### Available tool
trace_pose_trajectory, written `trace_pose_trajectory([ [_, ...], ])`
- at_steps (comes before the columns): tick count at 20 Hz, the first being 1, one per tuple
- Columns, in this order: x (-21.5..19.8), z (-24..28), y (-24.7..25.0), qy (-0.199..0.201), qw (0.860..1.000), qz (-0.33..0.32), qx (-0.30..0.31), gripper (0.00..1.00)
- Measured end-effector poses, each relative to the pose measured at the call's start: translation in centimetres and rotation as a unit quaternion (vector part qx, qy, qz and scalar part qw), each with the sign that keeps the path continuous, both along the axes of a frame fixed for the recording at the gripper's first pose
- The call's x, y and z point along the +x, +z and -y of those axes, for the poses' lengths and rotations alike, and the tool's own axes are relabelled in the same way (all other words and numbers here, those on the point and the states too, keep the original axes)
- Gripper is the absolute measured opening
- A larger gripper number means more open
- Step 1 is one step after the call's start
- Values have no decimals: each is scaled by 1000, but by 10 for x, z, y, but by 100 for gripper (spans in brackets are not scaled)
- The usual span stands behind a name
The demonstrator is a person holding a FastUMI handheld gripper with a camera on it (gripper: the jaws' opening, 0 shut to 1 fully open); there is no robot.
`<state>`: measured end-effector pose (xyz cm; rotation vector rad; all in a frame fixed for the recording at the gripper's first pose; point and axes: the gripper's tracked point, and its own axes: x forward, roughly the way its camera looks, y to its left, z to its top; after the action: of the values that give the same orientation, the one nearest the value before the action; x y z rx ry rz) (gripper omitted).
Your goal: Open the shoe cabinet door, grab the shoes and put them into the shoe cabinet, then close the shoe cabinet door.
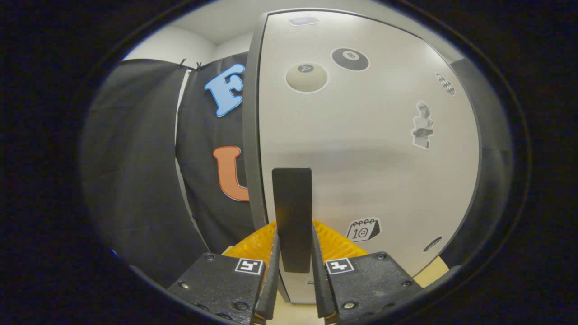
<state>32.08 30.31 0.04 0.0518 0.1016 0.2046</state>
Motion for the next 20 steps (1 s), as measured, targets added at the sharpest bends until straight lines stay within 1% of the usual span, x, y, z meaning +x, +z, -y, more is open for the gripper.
trace_pose_trajectory([
  [4, -8, 2, 2, 22, 1000, -6, -1, 31],
  [8, -59, 16, 0, 46, 999, -4, -3, 27],
  [11, -103, 35, -4, 54, 999, 1, -10, 26],
  [15, -164, 74, -8, 44, 999, 5, -6, 26],
  [20, -228, 133, -13, 10, 1000, 7, -5, 24],
])
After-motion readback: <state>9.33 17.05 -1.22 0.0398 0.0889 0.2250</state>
